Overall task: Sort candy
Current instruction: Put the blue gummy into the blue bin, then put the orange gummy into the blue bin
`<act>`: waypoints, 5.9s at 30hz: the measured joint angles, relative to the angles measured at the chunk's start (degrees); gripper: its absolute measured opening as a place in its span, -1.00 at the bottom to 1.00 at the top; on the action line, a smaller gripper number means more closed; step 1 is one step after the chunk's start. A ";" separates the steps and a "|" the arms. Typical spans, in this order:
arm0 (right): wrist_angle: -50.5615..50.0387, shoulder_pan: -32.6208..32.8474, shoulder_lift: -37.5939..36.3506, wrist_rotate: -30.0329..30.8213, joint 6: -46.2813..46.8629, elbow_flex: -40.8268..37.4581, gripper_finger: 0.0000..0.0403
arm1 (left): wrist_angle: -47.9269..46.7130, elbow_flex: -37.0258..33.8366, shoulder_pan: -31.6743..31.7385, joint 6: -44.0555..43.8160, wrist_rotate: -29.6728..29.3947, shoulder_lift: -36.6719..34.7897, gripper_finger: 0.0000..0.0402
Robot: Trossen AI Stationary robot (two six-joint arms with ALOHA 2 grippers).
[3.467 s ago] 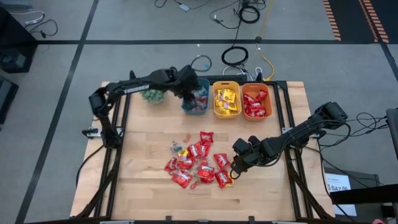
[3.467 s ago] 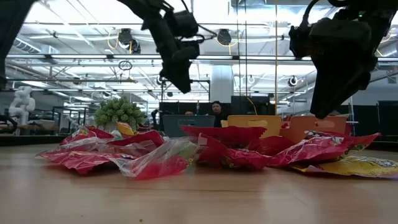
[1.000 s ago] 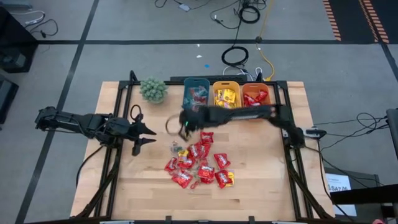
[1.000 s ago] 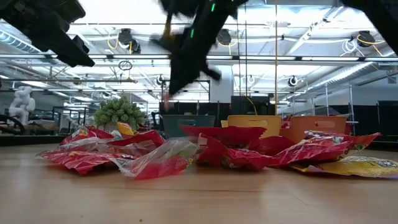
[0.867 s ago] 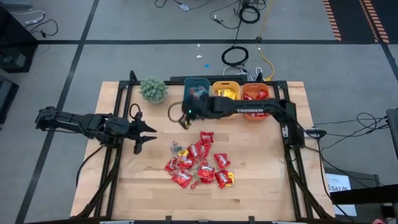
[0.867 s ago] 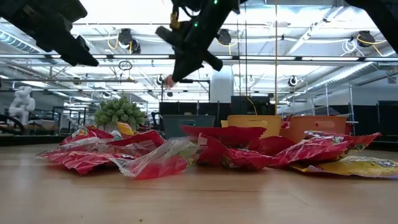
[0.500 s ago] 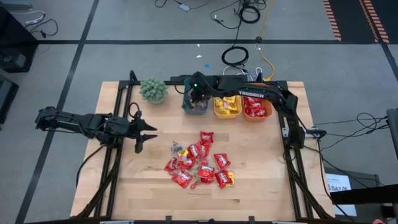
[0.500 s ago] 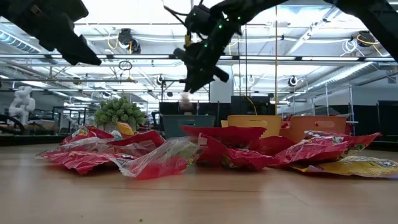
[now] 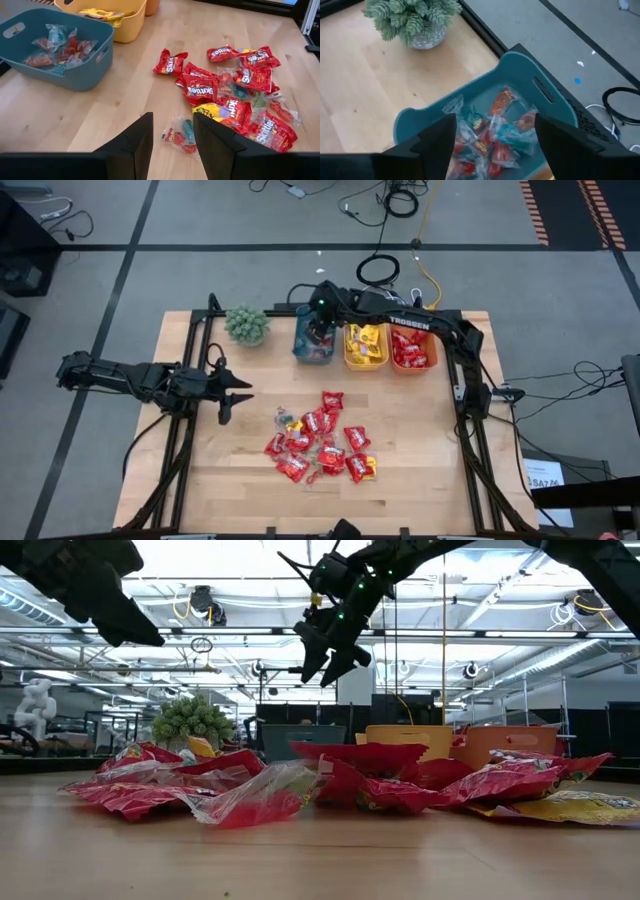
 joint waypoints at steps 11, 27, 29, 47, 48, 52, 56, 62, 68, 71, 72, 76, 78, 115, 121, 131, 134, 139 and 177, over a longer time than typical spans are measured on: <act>-5.13 2.74 -3.55 0.03 3.39 0.04 0.24 | -0.02 0.00 0.00 -0.01 0.44 0.00 -0.26; -0.68 19.13 0.95 1.21 12.29 -0.35 0.19 | -0.05 0.00 0.00 3.53 4.49 -0.02 -0.26; 1.82 20.85 3.27 1.13 11.10 -0.36 0.19 | -0.23 0.00 0.00 6.34 6.53 0.00 -0.26; 17.32 28.80 17.66 -4.90 7.45 -0.46 0.09 | -0.89 0.00 0.00 10.81 16.25 -0.01 -0.26; 17.34 28.87 17.66 -4.73 7.22 -0.46 0.06 | -0.81 0.00 0.00 10.81 16.24 -0.02 -0.26; 16.69 28.60 17.76 -4.37 7.15 -0.46 -0.07 | -0.84 0.00 0.00 10.87 16.26 -0.02 -0.26; 15.53 28.14 18.39 -4.37 7.15 -0.45 -0.20 | -0.87 0.00 0.00 10.96 16.26 -0.02 -0.26; 14.90 27.93 18.88 -4.13 6.92 -0.42 -0.40 | -0.86 0.00 0.00 10.76 16.28 0.00 -0.26; 14.65 27.93 18.45 -4.43 6.31 -0.42 -0.84 | -0.82 0.00 0.00 10.74 16.28 -0.02 -0.26; 14.09 27.80 17.52 -4.85 7.60 0.10 -0.96 | -0.84 0.00 0.00 10.74 16.28 0.00 -0.26; 14.09 27.62 16.80 -4.87 7.59 0.45 -0.95 | -0.84 0.00 0.00 10.72 16.28 -0.01 -0.26; 11.39 25.79 12.98 -4.49 6.39 2.35 -0.97 | -0.74 0.00 0.00 10.72 16.24 0.00 -0.26; 9.41 24.35 10.68 -3.10 6.10 2.91 -0.99 | -0.43 0.00 0.00 10.72 16.22 0.00 -0.26; -17.47 3.64 2.70 4.22 12.16 3.13 -0.19 | -0.04 0.00 0.00 -1.50 -0.81 -0.02 -0.26; -25.49 7.24 1.85 2.99 14.79 3.13 -0.22 | -0.69 0.00 0.00 -1.45 -2.09 -0.01 -0.22; -32.07 20.17 -0.96 10.11 23.20 3.13 -0.31 | -1.54 0.00 0.00 -1.38 0.00 0.00 0.09; -32.08 24.45 -1.05 12.14 28.06 2.30 -0.31 | -1.70 0.00 0.00 -1.38 1.74 0.00 0.09; -31.89 31.16 -1.05 12.15 39.09 0.10 -0.31 | -1.63 0.00 0.00 0.92 4.22 -0.01 0.09; -27.00 72.13 -6.36 11.97 94.40 -23.99 -0.31 | 9.64 7.00 -3.87 -24.29 -0.18 51.01 0.09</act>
